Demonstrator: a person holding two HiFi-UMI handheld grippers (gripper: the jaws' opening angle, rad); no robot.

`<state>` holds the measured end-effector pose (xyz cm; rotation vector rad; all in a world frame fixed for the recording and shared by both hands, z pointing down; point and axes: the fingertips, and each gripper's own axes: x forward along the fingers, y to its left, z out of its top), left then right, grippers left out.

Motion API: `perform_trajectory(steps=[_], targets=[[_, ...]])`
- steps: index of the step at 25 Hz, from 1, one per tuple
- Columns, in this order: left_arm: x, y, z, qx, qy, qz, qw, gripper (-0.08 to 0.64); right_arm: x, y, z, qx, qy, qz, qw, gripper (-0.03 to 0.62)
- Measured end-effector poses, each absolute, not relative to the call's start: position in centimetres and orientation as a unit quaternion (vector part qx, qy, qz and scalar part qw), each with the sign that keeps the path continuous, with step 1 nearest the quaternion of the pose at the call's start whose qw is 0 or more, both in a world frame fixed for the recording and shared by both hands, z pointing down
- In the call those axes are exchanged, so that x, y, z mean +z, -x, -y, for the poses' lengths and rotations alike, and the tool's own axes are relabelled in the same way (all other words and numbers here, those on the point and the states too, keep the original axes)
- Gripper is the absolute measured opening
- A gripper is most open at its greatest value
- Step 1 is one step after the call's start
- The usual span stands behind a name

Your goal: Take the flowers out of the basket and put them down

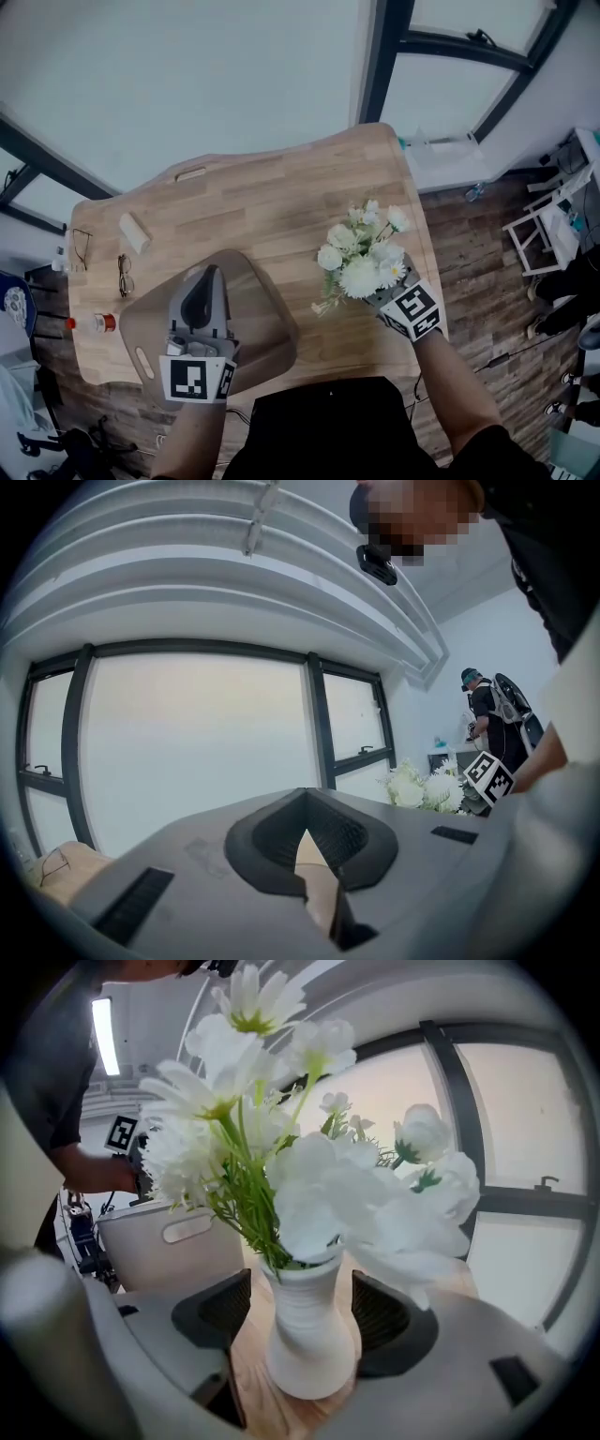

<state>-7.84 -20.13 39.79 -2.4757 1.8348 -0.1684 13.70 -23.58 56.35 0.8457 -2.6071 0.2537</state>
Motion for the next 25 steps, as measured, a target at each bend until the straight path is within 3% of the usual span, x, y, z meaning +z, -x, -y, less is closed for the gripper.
perform_trajectory(steps=[25], targets=[[36.4,7.7,14.7,-0.036,0.817,-0.575,0.038,0.005,49.1,-18.6,19.0,0.096,-0.413,0.896,0.132,0.333]])
